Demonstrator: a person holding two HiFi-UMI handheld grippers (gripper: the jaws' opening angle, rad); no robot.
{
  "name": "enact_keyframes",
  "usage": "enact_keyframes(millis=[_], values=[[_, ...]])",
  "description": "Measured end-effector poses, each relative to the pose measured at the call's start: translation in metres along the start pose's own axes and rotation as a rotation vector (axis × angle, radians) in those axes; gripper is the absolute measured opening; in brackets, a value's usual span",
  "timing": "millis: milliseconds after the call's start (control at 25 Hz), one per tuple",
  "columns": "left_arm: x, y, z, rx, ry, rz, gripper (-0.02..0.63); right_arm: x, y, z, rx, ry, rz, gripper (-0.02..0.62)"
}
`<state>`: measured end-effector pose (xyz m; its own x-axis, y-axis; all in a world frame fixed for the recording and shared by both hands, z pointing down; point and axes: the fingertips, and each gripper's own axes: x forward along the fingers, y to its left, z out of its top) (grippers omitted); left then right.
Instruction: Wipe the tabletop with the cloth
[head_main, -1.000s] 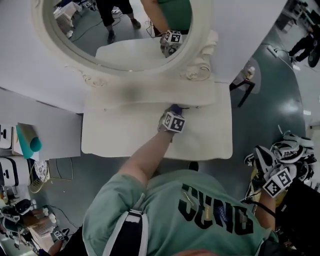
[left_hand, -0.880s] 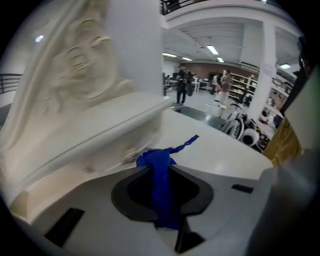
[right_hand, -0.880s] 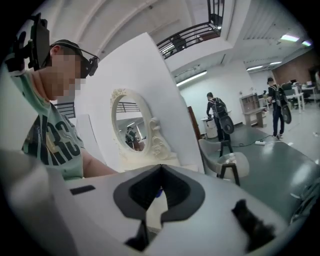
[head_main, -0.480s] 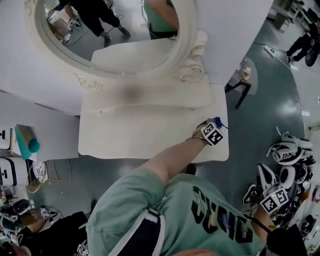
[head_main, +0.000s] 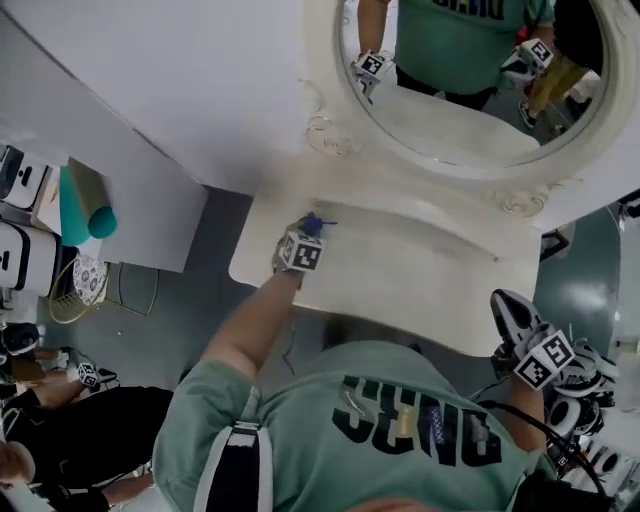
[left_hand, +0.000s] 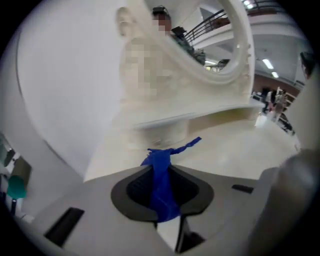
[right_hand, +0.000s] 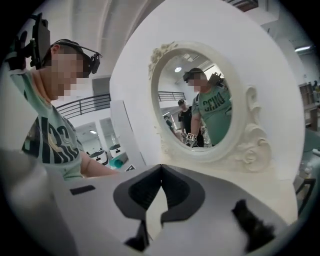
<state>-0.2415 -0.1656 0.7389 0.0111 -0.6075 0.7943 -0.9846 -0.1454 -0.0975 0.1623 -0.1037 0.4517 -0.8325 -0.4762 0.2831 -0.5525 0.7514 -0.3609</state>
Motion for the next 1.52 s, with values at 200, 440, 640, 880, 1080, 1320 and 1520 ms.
enact_keyframes(millis=[200, 440, 640, 880, 1080, 1320, 1520], values=[[-0.026, 0.146, -0.074, -0.032, 0.069, 0.148, 0.08, 0.085, 0.049, 0.01, -0.023, 0.044, 0.068, 0.012], [-0.013, 0.134, -0.074, -0.084, 0.037, 0.161, 0.078, 0.089, 0.056, 0.016, -0.041, 0.065, 0.039, 0.012], [0.004, 0.023, -0.034, -0.01, 0.03, 0.064, 0.078, 0.031, 0.02, 0.008, -0.016, 0.023, -0.009, 0.012], [0.032, -0.236, 0.034, 0.156, 0.01, -0.113, 0.078, -0.13, -0.054, -0.021, 0.019, -0.018, -0.125, 0.012], [0.018, -0.512, 0.076, 0.38, -0.025, -0.373, 0.078, -0.285, -0.109, -0.058, 0.093, -0.057, -0.286, 0.012], [-0.028, -0.729, 0.055, 0.677, -0.051, -0.619, 0.078, -0.385, -0.129, -0.097, 0.172, -0.078, -0.418, 0.012], [-0.025, -0.718, 0.059, 0.617, -0.049, -0.648, 0.078, -0.376, -0.125, -0.095, 0.156, -0.071, -0.407, 0.012]])
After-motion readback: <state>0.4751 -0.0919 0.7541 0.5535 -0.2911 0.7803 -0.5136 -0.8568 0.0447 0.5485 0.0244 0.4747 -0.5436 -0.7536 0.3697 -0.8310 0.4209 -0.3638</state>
